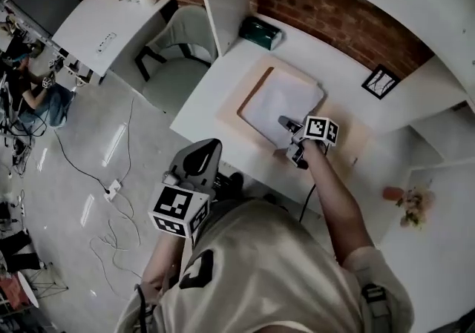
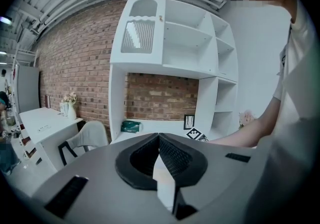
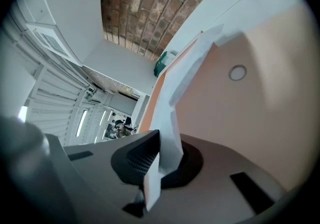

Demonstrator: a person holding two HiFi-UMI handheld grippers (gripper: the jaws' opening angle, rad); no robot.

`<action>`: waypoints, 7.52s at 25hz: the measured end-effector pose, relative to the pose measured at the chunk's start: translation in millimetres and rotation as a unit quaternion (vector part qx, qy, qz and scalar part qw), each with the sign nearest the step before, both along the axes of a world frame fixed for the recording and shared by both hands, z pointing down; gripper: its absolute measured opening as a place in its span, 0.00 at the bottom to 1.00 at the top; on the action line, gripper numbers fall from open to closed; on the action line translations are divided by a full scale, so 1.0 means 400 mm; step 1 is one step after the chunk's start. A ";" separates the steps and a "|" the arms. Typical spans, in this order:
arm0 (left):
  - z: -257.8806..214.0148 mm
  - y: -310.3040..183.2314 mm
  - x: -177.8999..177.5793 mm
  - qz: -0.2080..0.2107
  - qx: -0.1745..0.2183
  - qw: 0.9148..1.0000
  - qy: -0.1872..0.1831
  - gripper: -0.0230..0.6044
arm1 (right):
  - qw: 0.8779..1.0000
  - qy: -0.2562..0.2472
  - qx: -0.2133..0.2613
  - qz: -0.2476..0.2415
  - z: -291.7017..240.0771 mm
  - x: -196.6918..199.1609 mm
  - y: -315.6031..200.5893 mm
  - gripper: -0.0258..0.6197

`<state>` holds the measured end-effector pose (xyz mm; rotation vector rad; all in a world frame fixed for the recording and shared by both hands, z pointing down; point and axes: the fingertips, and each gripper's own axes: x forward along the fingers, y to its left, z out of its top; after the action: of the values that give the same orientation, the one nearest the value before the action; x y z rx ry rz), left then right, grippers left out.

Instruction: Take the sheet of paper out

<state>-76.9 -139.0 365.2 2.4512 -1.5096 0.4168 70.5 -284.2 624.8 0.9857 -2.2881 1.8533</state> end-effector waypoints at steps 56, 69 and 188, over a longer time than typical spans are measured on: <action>0.023 0.078 -0.062 -0.034 0.001 0.999 -0.043 0.06 | 0.998 0.020 0.037 0.042 -0.010 0.170 0.116 0.08; 0.035 0.113 -0.177 0.006 -0.002 1.000 0.010 0.06 | 0.986 0.075 0.048 0.143 -0.096 0.224 0.225 0.08; 0.057 0.402 0.386 0.245 -0.018 0.969 0.028 0.06 | 0.884 0.324 0.265 0.210 -0.545 0.558 0.994 0.08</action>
<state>77.6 21.6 387.9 2.7653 -0.8490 0.4489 293.7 113.6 406.8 1.9330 -2.2502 0.7121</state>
